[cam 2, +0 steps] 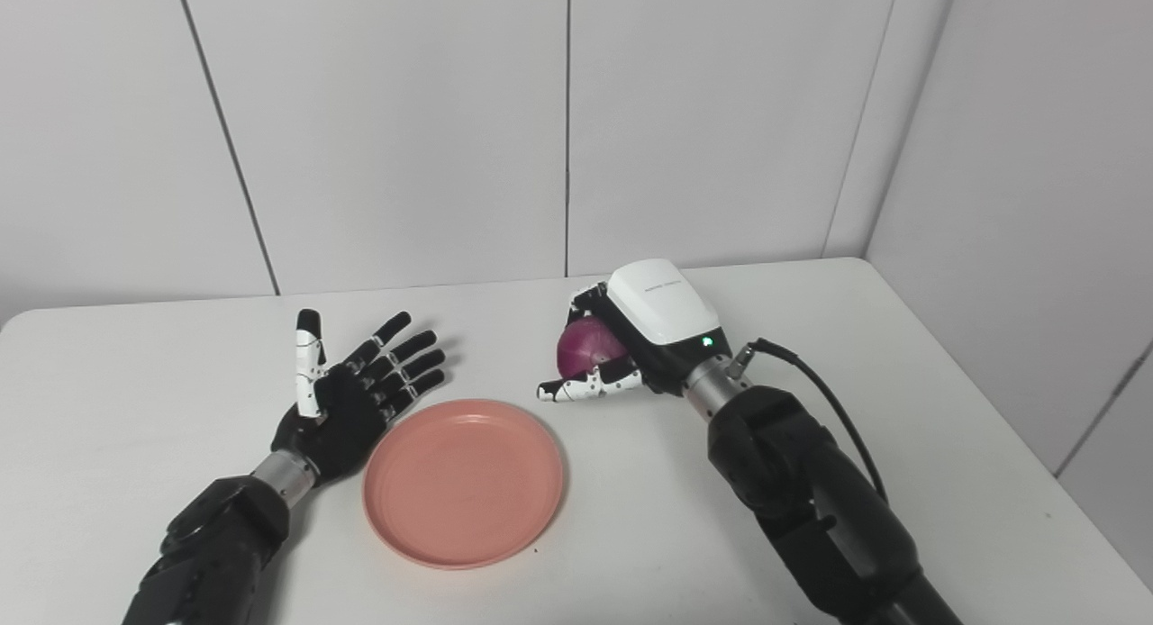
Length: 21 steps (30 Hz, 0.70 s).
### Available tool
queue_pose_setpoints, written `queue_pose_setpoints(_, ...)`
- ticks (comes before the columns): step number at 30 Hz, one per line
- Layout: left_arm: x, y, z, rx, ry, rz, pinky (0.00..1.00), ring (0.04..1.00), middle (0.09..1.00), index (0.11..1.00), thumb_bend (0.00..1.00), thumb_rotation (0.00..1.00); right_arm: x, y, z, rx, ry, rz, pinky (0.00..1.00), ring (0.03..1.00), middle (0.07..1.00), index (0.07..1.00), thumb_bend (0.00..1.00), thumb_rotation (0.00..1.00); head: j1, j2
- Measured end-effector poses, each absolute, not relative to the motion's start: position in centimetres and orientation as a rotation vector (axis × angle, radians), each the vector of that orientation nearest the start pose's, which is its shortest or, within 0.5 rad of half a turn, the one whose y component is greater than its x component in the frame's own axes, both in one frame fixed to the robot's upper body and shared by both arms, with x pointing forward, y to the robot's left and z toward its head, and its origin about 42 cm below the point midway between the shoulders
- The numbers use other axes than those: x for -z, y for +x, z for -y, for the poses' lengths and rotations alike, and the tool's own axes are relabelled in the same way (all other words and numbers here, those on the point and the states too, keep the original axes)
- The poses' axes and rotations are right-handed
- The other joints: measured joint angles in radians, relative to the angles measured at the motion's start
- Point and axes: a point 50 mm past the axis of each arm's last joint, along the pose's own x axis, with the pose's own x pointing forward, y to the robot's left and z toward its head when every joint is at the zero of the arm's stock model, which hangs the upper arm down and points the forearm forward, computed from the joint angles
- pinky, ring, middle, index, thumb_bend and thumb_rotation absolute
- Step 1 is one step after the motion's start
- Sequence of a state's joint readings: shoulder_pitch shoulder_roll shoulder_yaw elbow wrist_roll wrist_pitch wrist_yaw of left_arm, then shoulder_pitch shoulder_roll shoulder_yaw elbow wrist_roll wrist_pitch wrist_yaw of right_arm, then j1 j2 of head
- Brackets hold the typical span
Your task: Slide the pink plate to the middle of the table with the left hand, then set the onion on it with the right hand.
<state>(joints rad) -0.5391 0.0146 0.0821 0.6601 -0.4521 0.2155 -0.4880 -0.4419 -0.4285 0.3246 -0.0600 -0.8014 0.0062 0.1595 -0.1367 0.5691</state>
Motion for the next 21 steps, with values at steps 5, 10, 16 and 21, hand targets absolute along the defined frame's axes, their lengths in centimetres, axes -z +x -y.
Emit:
queue_pose_setpoints(5,-10.3,43.5,-15.3,0.542,-0.523,-0.248,0.85,0.795,0.793,0.938,0.85,0.99,-22.9,38.4,18.8,-0.369,-1.289,0.509,0.17,0.236,0.311,0.398,0.47,0.55,0.055,0.002)
queue_pose_setpoints(10,-10.3,43.3,-14.5,0.54,-0.527,-0.249,0.8,0.776,0.789,0.915,0.86,0.97,-21.9,38.2,17.0,-0.434,-1.289,0.542,0.2,0.263,0.332,0.429,0.46,0.53,0.12,0.003)
queue_pose_setpoints(16,-10.2,43.3,-13.8,0.537,-0.524,-0.243,0.81,0.78,0.791,0.915,0.86,0.98,-21.0,38.0,15.6,-0.479,-1.3,0.54,0.2,0.265,0.345,0.449,0.46,0.52,0.166,0.003)
queue_pose_setpoints(21,-10.0,43.2,-13.1,0.537,-0.531,-0.237,0.83,0.802,0.82,0.924,0.87,0.96,-19.8,37.9,14.6,-0.53,-1.298,0.536,0.17,0.233,0.321,0.43,0.47,0.37,0.198,0.002)
